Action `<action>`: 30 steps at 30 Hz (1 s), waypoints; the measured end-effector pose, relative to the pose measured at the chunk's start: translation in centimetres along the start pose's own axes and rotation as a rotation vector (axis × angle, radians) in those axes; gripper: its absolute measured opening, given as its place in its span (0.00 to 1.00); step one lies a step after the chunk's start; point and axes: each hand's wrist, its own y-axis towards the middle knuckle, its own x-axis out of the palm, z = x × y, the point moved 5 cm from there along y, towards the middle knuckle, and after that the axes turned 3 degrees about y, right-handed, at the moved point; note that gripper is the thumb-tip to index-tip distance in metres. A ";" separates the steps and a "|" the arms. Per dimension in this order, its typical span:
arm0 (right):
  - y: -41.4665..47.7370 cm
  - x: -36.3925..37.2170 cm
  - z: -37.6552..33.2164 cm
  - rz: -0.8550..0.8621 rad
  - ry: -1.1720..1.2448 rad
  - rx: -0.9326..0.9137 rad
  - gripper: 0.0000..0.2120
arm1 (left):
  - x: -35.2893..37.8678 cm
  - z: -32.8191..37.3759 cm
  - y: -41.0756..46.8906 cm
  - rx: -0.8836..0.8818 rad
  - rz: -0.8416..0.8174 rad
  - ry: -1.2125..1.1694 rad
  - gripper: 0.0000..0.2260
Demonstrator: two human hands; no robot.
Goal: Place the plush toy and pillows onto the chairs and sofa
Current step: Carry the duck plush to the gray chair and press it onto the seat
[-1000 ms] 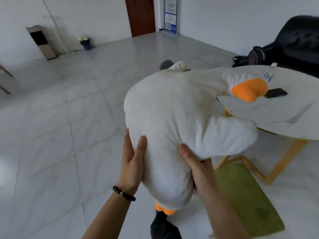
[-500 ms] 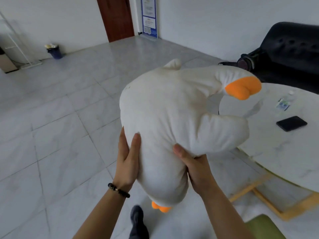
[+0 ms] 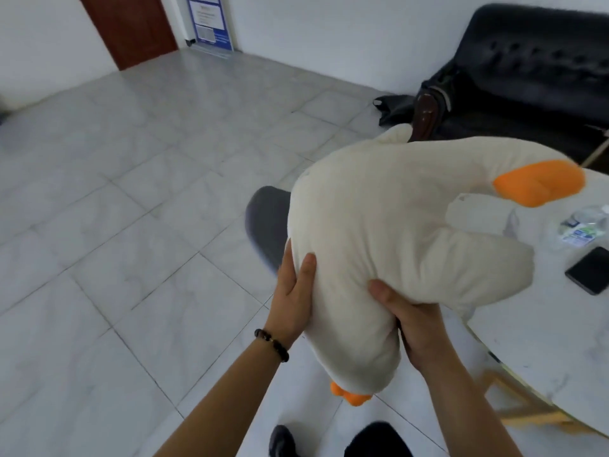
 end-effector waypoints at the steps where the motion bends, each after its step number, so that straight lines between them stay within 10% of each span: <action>1: 1.8 -0.4 0.1 0.027 -0.015 0.003 0.47 | 0.9 -0.2 2.0 -0.017 -0.017 0.020 0.18; 15: 27.4 -2.2 6.8 -0.124 -0.235 0.224 0.32 | 8.7 -10.1 23.3 -0.395 0.042 0.068 0.26; 22: 33.4 1.2 16.8 -0.147 -0.537 0.106 0.49 | 8.5 -22.1 30.1 -0.646 0.054 -0.106 0.21; 28: 36.3 3.7 33.8 -0.477 -0.878 0.032 0.51 | 5.3 -37.2 30.6 -0.925 0.261 -0.233 0.42; 30: 35.9 4.7 38.5 -0.636 -0.969 0.069 0.49 | 5.0 -38.9 30.0 -0.987 0.077 -0.192 0.29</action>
